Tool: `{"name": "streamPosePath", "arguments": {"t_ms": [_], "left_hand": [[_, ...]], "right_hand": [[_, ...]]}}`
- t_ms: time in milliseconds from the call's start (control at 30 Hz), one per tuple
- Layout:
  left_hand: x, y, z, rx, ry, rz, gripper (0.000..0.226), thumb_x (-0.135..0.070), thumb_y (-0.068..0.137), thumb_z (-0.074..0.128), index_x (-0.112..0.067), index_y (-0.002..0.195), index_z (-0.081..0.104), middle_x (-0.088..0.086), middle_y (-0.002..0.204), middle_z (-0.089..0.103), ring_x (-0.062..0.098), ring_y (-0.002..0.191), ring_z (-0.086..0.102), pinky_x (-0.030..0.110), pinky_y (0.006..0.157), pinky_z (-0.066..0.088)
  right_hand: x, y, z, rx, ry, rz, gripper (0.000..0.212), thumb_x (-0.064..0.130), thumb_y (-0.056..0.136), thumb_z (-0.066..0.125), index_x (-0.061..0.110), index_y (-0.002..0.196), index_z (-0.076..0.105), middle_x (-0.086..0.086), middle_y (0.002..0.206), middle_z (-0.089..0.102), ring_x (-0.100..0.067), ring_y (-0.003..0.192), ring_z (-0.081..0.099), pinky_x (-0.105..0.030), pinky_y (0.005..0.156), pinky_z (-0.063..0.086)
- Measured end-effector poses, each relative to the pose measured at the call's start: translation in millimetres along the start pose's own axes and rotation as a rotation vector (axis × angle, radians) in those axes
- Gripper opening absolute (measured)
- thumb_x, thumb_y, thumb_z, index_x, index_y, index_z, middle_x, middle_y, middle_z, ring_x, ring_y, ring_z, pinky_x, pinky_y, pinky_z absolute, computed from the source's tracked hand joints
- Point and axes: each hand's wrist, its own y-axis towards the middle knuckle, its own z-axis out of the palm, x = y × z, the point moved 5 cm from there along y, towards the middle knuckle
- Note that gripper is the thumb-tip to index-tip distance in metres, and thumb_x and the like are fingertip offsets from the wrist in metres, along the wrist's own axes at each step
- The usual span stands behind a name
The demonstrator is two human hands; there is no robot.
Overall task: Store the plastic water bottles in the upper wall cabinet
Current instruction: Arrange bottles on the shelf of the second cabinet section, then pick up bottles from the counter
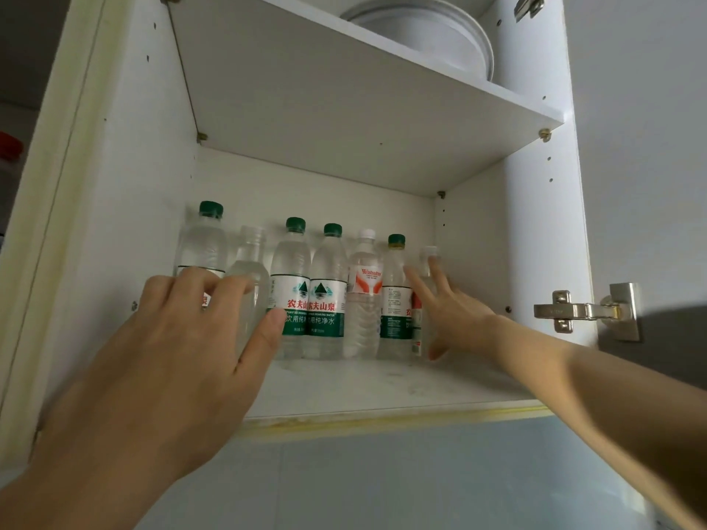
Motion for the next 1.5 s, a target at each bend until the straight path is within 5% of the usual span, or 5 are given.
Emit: {"name": "streamPosePath", "arguments": {"t_ms": [500,667,833,1067,1500], "left_hand": [[8,4,7,-0.091,-0.004,-0.030,0.062,-0.063,0.097,0.027,-0.014,0.109,0.064,0.011,0.101,0.060,0.034,0.090,0.050,0.053,0.072,0.050],[-2,5,2,0.107,0.041,-0.092,0.061,-0.056,0.095,0.026,-0.011,0.116,0.062,0.015,0.106,0.058,0.036,0.096,0.047,0.051,0.081,0.046],[-10,4,-10,0.210,0.066,-0.131,0.060,-0.056,0.097,0.023,-0.015,0.130,0.052,0.012,0.124,0.058,0.029,0.112,0.047,0.044,0.091,0.044],[-29,-16,-53,-0.005,-0.349,0.150,0.039,-0.032,0.099,0.039,-0.007,0.119,0.062,0.006,0.112,0.063,0.025,0.105,0.053,0.041,0.094,0.043],[-31,-207,-77,0.491,-0.427,-0.044,0.027,-0.037,0.105,0.045,-0.016,0.114,0.060,-0.005,0.111,0.055,0.012,0.103,0.051,0.034,0.091,0.047]], "right_hand": [[-12,17,19,-0.050,-0.085,0.018,0.155,0.064,0.066,0.084,0.004,0.154,-0.029,-0.017,0.165,-0.028,-0.033,0.157,0.002,-0.048,0.124,0.026],[-3,-5,-12,-0.015,0.184,0.109,0.107,0.020,0.086,0.072,0.009,0.160,-0.004,-0.021,0.168,-0.008,-0.042,0.150,0.026,-0.051,0.116,0.037],[36,-62,-55,-0.136,0.494,0.176,0.051,0.017,0.090,0.063,0.010,0.139,0.047,-0.015,0.141,0.049,-0.034,0.132,0.045,-0.044,0.103,0.046],[119,-197,-99,-0.478,0.745,0.064,0.033,0.014,0.096,0.059,0.003,0.127,0.060,-0.009,0.142,0.057,-0.029,0.150,0.033,-0.030,0.110,0.033],[205,-375,2,-0.099,0.960,0.049,0.017,0.014,0.093,0.063,0.012,0.106,0.073,0.003,0.108,0.069,-0.021,0.116,0.057,-0.023,0.088,0.036]]}}
